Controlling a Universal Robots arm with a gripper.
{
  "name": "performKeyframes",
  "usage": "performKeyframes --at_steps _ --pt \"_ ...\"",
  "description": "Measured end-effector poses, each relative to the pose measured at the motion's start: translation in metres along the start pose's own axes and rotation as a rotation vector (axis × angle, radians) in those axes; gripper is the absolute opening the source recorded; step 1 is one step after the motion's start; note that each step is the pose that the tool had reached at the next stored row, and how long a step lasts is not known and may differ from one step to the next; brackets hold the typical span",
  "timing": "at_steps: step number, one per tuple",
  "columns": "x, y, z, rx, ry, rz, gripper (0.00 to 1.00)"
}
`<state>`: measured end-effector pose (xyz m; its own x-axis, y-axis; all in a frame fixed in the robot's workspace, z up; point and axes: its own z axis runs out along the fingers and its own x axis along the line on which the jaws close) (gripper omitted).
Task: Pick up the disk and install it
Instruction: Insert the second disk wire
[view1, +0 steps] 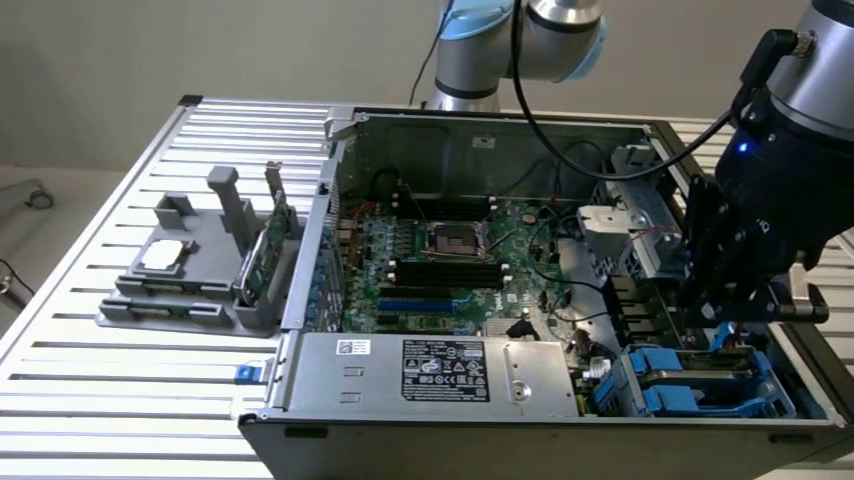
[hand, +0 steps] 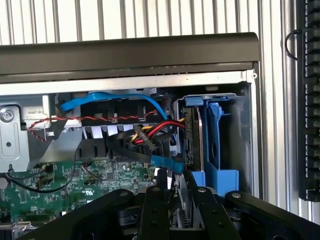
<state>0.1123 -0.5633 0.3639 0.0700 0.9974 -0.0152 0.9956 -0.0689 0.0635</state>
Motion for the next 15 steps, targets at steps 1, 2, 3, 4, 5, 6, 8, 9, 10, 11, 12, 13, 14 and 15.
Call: performKeyframes --at_steps 1,2,3,4,5,6,8,9,10,11,12,13,14,15 --pt "0.0 -0.0001 0.0004 -0.0002 0.0004 0.0 0.26" --pt "0.0 -0.0001 0.0006 -0.0004 0.0007 0.0 0.26" --pt "0.0 -0.0001 0.0009 -0.0005 0.0009 0.0 0.26" --pt "0.0 -0.0001 0.001 -0.0005 0.0012 0.0 0.26" --pt "0.0 -0.0001 0.0012 -0.0005 0.0014 0.0 0.24" --pt "0.0 -0.0001 0.0012 -0.0005 0.0015 0.0 0.24" --pt "0.0 -0.0001 0.0012 -0.0005 0.0014 0.0 0.18" --pt "0.0 -0.0001 0.0012 -0.0005 0.0015 0.0 0.13" --pt "0.0 -0.0001 0.0013 -0.0005 0.0015 0.0 0.1" --pt "0.0 -0.0001 0.0013 -0.0005 0.0016 0.0 0.1" --pt "-0.0001 -0.0001 0.0013 -0.0005 0.0015 0.0 0.1" --pt "-0.0001 -0.0001 0.0013 -0.0005 0.0015 0.0 0.1" --pt "-0.0001 -0.0004 0.0013 -0.0005 0.0016 0.0 0.1" --pt "-0.0001 -0.0006 0.0013 -0.0005 0.0017 0.0 0.1"
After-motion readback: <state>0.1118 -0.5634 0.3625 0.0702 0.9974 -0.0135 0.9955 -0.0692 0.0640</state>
